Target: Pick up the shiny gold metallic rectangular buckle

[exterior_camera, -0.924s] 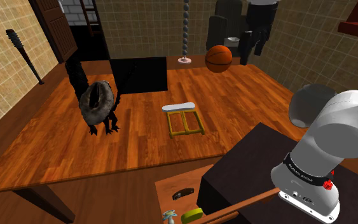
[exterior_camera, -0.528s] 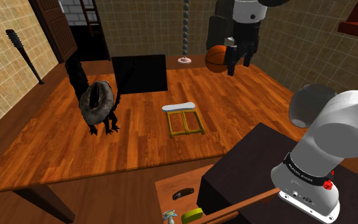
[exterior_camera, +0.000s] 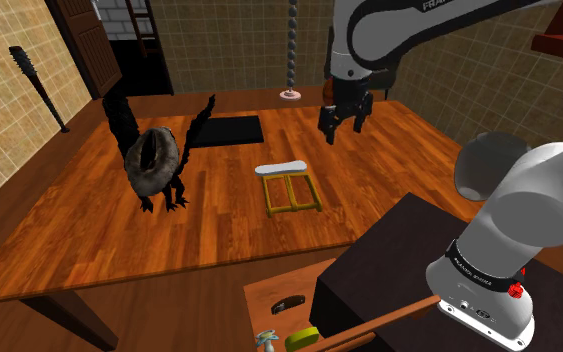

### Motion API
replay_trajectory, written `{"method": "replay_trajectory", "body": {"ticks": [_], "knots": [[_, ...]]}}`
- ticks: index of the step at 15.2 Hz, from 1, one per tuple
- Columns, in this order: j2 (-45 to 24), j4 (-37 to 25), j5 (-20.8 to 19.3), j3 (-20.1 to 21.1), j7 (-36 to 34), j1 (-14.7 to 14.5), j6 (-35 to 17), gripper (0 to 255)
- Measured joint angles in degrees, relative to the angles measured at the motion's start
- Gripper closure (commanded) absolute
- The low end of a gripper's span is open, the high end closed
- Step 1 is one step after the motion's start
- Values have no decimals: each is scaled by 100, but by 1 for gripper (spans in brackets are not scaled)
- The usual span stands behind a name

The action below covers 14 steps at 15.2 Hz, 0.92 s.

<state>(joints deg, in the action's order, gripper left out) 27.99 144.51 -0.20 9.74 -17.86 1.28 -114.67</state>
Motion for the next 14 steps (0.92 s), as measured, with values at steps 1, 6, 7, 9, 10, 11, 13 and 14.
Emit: {"method": "replay_trajectory", "body": {"ticks": [1, 6, 7, 9, 10, 11, 13, 14], "knots": [[-196, 5, -5, 32, -110, 34, -204, 0], [-1190, -7, -68, 257, -791, 157, -1186, 0], [-1415, -68, -100, 302, -944, 178, -1350, 0], [-1853, -202, -191, 365, -1239, 228, -1652, 0], [-2084, -249, -255, 378, -1375, 259, -1830, 0], [-2414, -362, -352, 414, -1571, 275, -2042, 0], [-2919, -561, -524, 410, -1877, 310, -2335, 0], [-3164, -703, -608, 408, -2046, 303, -2434, 0]]}}
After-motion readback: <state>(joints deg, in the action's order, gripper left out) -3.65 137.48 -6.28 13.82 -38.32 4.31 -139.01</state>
